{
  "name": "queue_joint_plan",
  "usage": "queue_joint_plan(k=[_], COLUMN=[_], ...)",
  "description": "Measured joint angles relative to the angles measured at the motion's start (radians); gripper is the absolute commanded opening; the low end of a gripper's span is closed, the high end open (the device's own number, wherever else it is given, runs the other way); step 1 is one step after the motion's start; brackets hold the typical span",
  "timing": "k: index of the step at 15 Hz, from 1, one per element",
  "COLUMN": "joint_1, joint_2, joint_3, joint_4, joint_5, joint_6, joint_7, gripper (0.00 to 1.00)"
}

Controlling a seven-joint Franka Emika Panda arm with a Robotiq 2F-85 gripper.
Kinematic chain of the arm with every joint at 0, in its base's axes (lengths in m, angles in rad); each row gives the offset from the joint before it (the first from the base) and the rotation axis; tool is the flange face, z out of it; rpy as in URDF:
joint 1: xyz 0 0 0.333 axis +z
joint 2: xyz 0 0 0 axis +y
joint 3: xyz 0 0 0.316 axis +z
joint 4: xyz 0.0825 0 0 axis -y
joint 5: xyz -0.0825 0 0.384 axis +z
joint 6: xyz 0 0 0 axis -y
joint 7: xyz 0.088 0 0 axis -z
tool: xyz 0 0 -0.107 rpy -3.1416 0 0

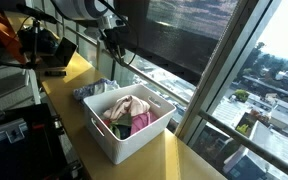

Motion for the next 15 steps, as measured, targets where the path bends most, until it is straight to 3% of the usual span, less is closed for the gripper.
queue_joint_plan(k=[7,15], joint_1=[-0.101,-0.128], joint_2=[-0.033,0.126], joint_3=[-0.042,-0.119], joint_4=[-0.058,-0.107], joint_5=[0.017,0.005], joint_6=[0.001,0.051], joint_7=[-0.033,-0.025], gripper=[1.00,1.00])
